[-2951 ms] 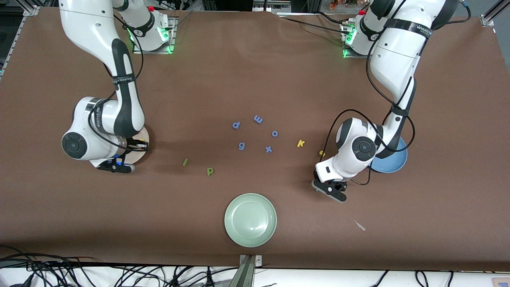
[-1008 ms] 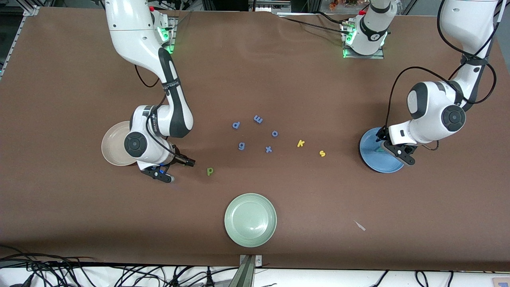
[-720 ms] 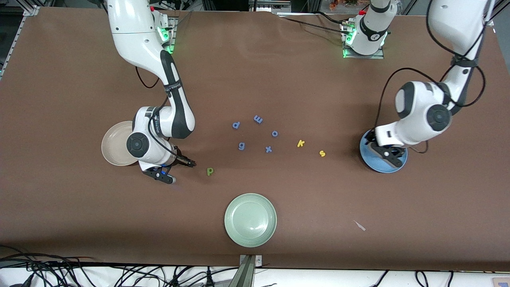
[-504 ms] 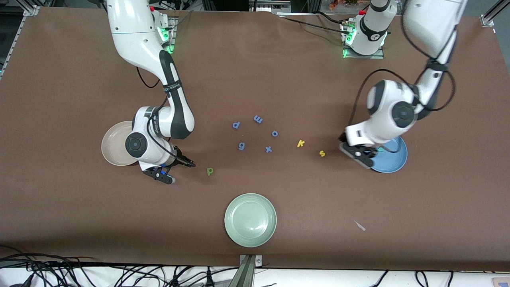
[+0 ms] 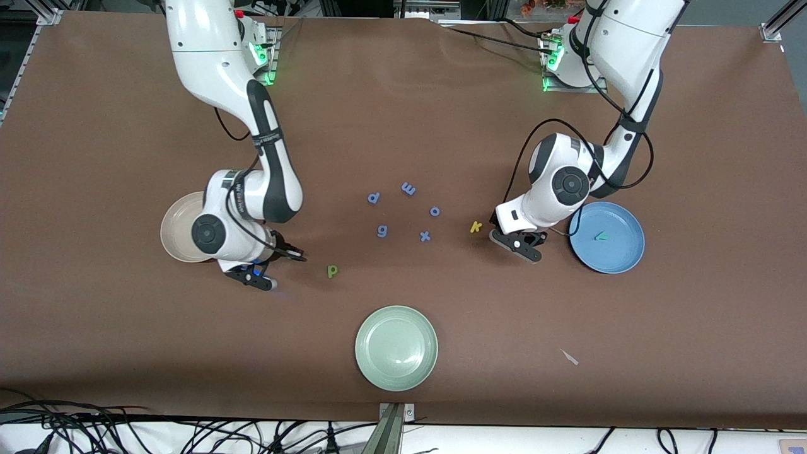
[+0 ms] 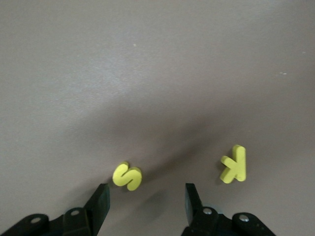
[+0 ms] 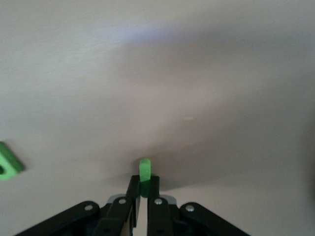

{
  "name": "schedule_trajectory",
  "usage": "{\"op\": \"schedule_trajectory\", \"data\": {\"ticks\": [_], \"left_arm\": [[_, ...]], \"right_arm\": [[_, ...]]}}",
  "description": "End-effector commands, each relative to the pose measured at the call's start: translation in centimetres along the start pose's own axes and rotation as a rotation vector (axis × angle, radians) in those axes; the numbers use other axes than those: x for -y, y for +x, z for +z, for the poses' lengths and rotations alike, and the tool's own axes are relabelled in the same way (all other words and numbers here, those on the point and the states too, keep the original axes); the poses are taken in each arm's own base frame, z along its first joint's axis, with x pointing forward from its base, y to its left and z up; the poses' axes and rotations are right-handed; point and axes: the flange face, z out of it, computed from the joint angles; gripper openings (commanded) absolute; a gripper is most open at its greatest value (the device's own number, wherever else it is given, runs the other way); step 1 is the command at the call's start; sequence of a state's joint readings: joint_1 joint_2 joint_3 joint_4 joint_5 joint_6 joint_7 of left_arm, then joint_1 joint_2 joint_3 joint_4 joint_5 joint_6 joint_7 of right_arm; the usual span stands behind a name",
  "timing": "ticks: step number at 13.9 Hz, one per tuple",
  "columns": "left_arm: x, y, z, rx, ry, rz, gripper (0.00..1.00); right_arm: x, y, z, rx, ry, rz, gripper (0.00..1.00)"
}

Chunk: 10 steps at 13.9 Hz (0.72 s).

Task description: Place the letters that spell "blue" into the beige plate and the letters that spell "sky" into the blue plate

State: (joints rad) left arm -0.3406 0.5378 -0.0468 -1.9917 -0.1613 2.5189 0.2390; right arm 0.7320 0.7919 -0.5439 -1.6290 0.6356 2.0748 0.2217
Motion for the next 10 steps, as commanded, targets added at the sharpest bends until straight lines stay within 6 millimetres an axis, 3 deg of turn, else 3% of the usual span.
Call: {"op": "schedule_trajectory", "data": {"ticks": [1,4,7,10], "left_arm": [[0.4,1.4,-0.5,-0.026,-0.003,0.0,0.7],[0.6,1.6,0.9,-0.02,-0.004,-0.004,0.68],[0.7,1.6,1.5,-0.025,0.016,0.018,0.65],[0.8,1.6,1.6,-0.02,0.029,0.034,0.63]], "right_arm": [[-4.9,1.4,-3.9,0.082,-0.005,-0.082,0.0],[-10.3,2.4,-5.8,0.124,-0.035,-0.185,0.0],[-14.4,2.5,-6.9,0.175,-0.064,-0.203,0.0],[-15.8,2.3,-5.7,0.184,-0.073,-0.187,0.0]]}}
